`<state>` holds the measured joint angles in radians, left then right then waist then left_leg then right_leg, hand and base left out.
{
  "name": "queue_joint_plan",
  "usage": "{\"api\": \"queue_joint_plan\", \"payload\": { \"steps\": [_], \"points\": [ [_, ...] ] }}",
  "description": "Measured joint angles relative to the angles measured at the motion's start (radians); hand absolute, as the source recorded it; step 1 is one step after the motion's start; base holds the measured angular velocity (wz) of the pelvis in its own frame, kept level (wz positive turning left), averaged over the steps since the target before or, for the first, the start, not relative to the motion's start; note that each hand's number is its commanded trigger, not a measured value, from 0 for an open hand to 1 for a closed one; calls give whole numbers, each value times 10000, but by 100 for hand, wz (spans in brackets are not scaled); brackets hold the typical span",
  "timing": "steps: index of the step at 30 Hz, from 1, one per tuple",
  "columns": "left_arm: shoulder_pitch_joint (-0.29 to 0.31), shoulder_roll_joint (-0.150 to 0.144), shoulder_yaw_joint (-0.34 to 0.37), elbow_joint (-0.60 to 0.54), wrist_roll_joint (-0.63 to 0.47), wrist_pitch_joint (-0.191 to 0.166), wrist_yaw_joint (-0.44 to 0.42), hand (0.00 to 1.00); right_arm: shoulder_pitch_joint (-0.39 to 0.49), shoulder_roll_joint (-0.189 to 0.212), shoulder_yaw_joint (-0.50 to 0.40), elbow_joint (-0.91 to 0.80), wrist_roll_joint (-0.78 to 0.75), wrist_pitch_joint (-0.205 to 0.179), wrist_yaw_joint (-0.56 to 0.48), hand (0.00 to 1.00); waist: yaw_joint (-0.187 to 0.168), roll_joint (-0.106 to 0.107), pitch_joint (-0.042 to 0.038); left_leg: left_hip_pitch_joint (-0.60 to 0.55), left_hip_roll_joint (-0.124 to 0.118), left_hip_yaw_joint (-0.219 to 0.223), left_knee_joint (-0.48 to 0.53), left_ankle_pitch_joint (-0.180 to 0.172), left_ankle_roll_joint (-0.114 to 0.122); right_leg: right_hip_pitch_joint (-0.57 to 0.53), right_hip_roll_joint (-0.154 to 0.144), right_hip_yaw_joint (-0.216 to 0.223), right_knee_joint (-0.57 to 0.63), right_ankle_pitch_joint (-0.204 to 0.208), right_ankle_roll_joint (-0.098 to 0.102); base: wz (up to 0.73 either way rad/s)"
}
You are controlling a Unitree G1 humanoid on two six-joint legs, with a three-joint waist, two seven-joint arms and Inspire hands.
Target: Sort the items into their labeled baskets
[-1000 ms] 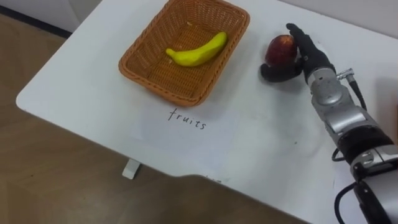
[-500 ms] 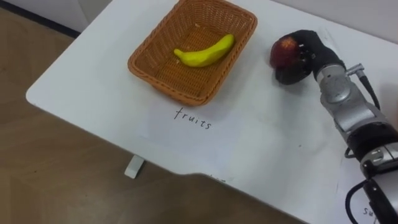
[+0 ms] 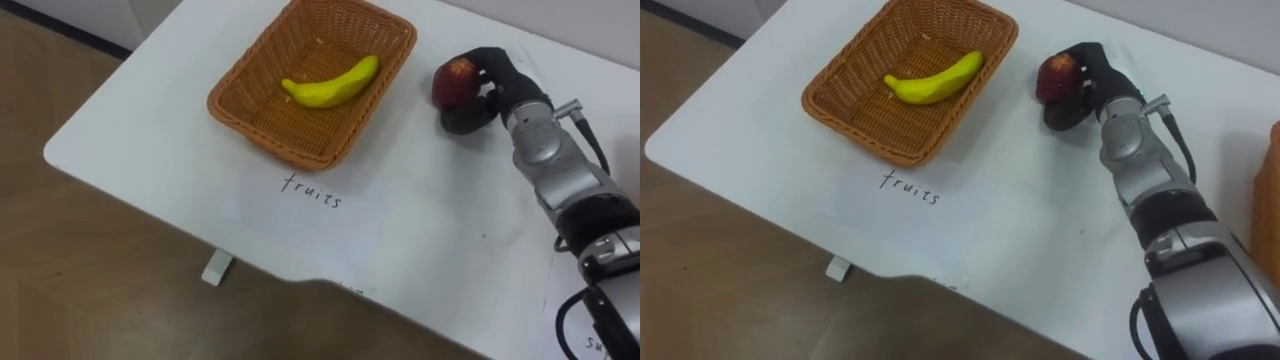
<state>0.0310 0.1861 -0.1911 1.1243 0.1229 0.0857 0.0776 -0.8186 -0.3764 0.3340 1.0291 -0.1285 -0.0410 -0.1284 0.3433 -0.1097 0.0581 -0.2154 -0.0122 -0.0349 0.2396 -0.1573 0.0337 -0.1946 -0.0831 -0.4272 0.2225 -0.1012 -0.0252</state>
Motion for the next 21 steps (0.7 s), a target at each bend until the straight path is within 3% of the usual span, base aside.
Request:
{"api": "queue_joint_plan", "payload": {
  "steps": [12,16,17,21],
  "points": [
    [53,66,19,-60,1,-44,89,0,9,67,-83,-282,548,-15,122,100,-256,-19,-21,-11,1,12,-21,0,0,8,3,-26,-20,0,1,1],
    [46,68,129,-58,0,-57,90,0,254,159,-78,-657,1157,-10,166,100,-382,-96,-143,7,1,15,1,3,1,9,4,-18,-19,0,1,0],
    [64,58,191,-57,5,-53,93,0,428,159,-80,-826,1283,-12,199,100,-393,-104,-208,36,-4,15,17,5,2,43,3,14,-20,0,2,4],
    [190,34,611,-95,-32,-58,349,0,939,168,-335,-1553,1288,-1,333,100,-511,-84,-266,336,-20,16,-19,7,5,326,-26,170,-26,-13,37,3]
  ]
}}
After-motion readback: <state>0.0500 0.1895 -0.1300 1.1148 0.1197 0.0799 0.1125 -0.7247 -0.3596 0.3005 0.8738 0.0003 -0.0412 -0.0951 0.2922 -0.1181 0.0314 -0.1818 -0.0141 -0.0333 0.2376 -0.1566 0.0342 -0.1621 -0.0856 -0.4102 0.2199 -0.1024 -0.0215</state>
